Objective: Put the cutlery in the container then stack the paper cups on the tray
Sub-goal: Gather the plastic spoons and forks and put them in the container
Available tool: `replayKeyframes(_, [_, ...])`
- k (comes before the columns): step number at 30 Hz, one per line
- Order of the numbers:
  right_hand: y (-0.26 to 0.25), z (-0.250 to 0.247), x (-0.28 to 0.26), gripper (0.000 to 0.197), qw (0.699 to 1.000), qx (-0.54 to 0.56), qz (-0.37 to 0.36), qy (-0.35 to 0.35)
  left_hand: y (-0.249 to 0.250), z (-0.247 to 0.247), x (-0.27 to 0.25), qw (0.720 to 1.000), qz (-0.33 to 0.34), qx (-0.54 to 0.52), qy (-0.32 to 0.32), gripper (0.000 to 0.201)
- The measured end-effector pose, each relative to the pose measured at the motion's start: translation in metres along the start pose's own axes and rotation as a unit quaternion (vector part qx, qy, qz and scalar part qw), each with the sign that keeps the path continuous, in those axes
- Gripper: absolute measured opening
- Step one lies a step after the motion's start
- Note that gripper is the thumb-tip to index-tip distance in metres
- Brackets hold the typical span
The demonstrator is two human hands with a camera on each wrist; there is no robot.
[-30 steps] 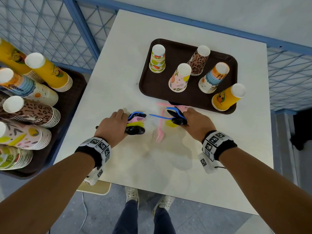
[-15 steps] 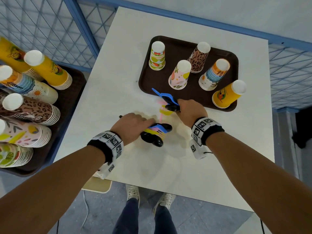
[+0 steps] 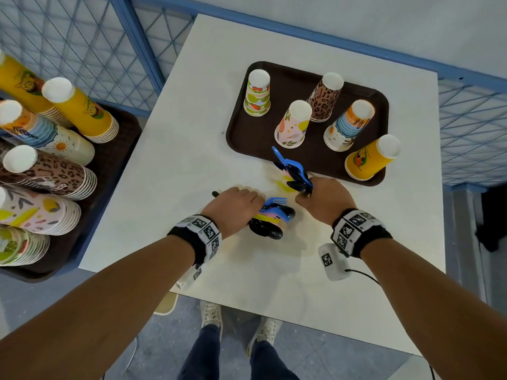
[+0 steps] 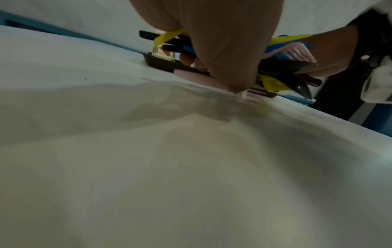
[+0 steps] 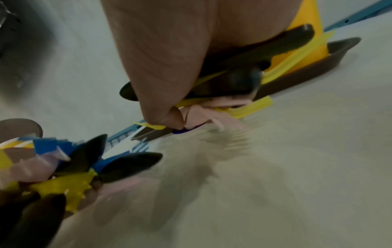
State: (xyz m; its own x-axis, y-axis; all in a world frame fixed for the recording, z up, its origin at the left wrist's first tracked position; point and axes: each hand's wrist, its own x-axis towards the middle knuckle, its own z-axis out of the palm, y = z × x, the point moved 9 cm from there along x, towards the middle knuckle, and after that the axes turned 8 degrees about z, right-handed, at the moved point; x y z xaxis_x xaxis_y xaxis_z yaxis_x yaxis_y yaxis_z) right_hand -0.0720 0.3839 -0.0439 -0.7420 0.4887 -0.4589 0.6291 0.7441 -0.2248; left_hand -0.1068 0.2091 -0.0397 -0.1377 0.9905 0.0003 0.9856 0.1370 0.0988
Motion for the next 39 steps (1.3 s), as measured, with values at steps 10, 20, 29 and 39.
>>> replayKeyframes(10, [-0.004,-0.001,-0.06,0.012,0.991,0.076,-0.105,0.013,0.021,-0.032,-0.074,0.889,-0.347,-0.236,0.181,0.038])
replayKeyframes(20, [-0.088,0.031,-0.148,0.013,0.97,0.121,-0.208,-0.038,0.053,0.009,-0.205,0.561,-0.533,-0.468,0.428,0.013])
replayKeyframes(29, [-0.226,0.144,-0.27,0.033,0.917,0.055,-0.352,-0.177,0.104,0.035,-0.406,0.449,-0.593,-0.403,0.533,0.038])
replayKeyframes(39, [-0.284,0.399,-0.243,0.036,0.903,-0.084,-0.312,-0.283,0.071,0.25,-0.546,0.344,-0.695,-0.429,0.463,0.032])
